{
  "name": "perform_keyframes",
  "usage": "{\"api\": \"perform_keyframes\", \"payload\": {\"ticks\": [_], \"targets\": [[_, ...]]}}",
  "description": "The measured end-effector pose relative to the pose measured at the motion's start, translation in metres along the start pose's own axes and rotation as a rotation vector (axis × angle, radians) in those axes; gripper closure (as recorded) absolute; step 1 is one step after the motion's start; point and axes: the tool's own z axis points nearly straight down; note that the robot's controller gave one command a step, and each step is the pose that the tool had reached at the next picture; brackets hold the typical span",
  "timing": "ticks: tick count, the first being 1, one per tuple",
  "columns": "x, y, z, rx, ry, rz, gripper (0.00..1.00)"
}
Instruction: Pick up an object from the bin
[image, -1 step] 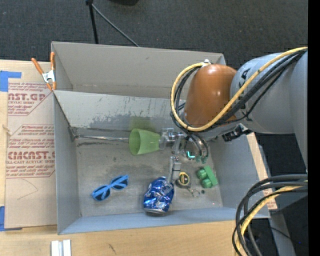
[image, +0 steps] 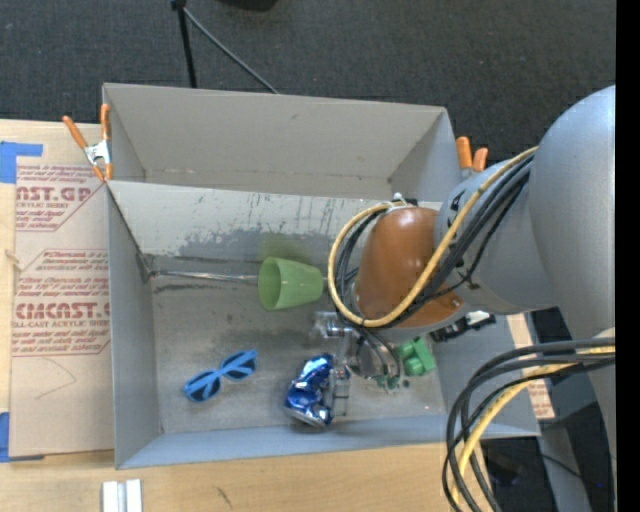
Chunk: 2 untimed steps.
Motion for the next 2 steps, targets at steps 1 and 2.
{"api": "perform_keyframes", "payload": {"ticks": [1, 2], "targets": [[-0.003, 0.001, -0.005, -0.002, -0.006, -0.001, 1.0], [-0.021, 0.006, 0.001, 0.002, 0.013, 0.057, 1.0]]}}
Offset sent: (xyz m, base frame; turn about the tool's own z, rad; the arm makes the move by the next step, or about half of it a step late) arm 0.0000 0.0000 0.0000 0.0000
